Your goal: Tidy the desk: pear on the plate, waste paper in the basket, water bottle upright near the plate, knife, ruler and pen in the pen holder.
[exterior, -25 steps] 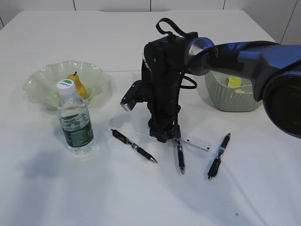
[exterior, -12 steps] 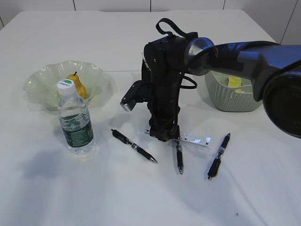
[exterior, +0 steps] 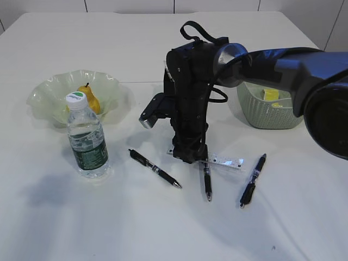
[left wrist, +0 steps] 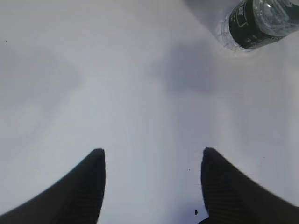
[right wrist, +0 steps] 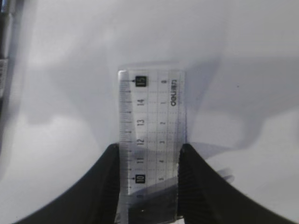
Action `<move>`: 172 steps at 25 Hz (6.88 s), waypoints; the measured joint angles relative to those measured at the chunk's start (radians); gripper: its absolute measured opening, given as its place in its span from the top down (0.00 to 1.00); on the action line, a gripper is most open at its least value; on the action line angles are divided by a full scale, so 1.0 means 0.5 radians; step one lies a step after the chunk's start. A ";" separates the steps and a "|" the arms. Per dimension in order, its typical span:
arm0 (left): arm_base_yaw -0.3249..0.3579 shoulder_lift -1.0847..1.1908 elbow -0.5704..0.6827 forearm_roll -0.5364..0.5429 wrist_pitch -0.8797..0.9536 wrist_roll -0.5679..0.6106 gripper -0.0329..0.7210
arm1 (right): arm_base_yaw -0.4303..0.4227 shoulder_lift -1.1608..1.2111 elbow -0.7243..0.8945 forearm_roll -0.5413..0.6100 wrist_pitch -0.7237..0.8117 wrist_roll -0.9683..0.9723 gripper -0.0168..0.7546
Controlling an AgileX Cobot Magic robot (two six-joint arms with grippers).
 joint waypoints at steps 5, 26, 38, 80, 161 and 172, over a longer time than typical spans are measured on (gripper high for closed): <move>0.000 0.000 0.000 0.000 0.000 0.000 0.35 | 0.000 -0.037 0.000 -0.005 0.000 0.000 0.61; 0.000 0.000 0.000 0.000 -0.003 0.000 0.35 | -0.035 -0.618 0.000 0.210 0.008 0.003 0.61; 0.000 0.000 0.000 0.000 0.033 0.000 0.35 | -0.375 -0.820 0.000 0.808 -0.225 -0.048 0.61; 0.000 0.000 0.000 0.000 -0.090 0.000 0.35 | -0.646 0.109 -0.272 3.368 -1.355 -2.131 0.61; 0.000 0.000 0.000 -0.171 0.185 0.000 0.38 | -0.140 -1.012 0.437 0.063 0.055 1.554 0.53; 0.000 0.000 0.000 -0.171 0.202 0.000 0.38 | -0.140 -0.720 0.437 0.078 0.043 1.627 0.54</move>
